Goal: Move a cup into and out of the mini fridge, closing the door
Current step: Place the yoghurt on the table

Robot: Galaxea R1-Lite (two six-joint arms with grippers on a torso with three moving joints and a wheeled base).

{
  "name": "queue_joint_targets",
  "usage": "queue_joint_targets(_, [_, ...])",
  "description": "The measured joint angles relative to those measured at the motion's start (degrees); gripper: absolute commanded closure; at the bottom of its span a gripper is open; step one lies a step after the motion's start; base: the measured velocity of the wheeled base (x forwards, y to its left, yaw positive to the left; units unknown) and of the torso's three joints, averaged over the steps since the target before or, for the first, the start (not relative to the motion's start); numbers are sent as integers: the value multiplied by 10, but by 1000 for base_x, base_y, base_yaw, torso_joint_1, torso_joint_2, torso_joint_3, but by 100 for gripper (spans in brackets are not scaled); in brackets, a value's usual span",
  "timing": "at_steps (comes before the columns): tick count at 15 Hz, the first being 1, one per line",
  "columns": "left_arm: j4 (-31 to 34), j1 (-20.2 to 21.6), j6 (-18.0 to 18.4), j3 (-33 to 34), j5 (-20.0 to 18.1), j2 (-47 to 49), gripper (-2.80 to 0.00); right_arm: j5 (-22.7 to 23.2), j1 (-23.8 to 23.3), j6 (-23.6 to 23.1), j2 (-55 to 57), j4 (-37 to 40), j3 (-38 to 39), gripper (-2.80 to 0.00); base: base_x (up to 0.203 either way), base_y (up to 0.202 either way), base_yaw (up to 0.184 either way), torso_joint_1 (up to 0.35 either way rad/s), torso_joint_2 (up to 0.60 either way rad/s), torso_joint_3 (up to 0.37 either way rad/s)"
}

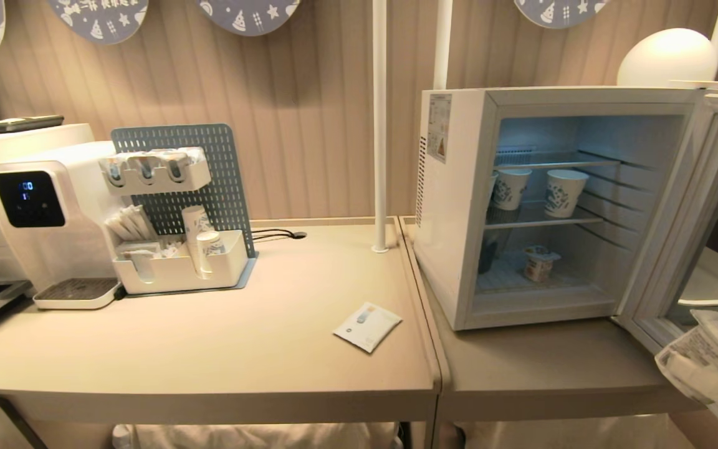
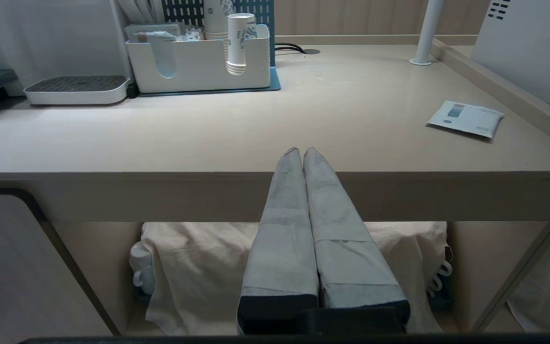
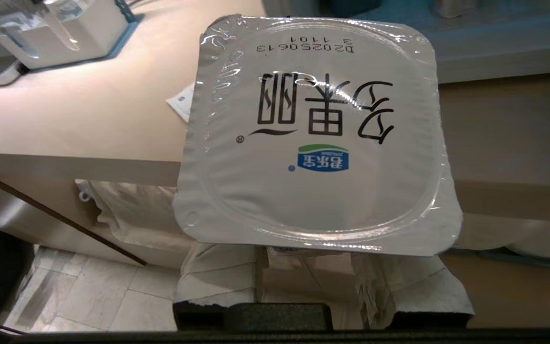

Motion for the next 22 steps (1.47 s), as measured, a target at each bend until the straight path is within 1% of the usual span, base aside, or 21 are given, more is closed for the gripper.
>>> queue_joint_targets(2, [0,0,0,0,0,0,0,2,7,2,5,0,1,0,0,86,-1,2,6,2])
queue_joint_targets(3, [0,0,0,0,0,0,0,2,13,10,10,0,2,0,0,0,0,0,0,0])
queue_joint_targets(6, [0,0,0,0,0,0,0,-1,48,52,40,-3,2,0,0,0,0,0,0,0])
queue_joint_targets(8, [0,0,0,0,-1,0,0,-7,63,78,71,-29,2,0,0,0,0,0,0,0])
queue_joint_targets(10, [0,-1,0,0,0,0,0,-10,68,82,96,-60,3,0,0,0,0,0,0,0])
queue_joint_targets(16, [0,1,0,0,-1,0,0,-10,77,85,129,-61,4,0,0,14,-2,0,0,1])
queue_joint_targets(20, [0,0,0,0,0,0,0,-10,84,88,140,-63,3,0,0,186,-3,0,5,4])
queue_joint_targets(22, [0,0,0,0,0,0,0,-10,88,87,146,-78,4,0,0,189,-2,2,5,3])
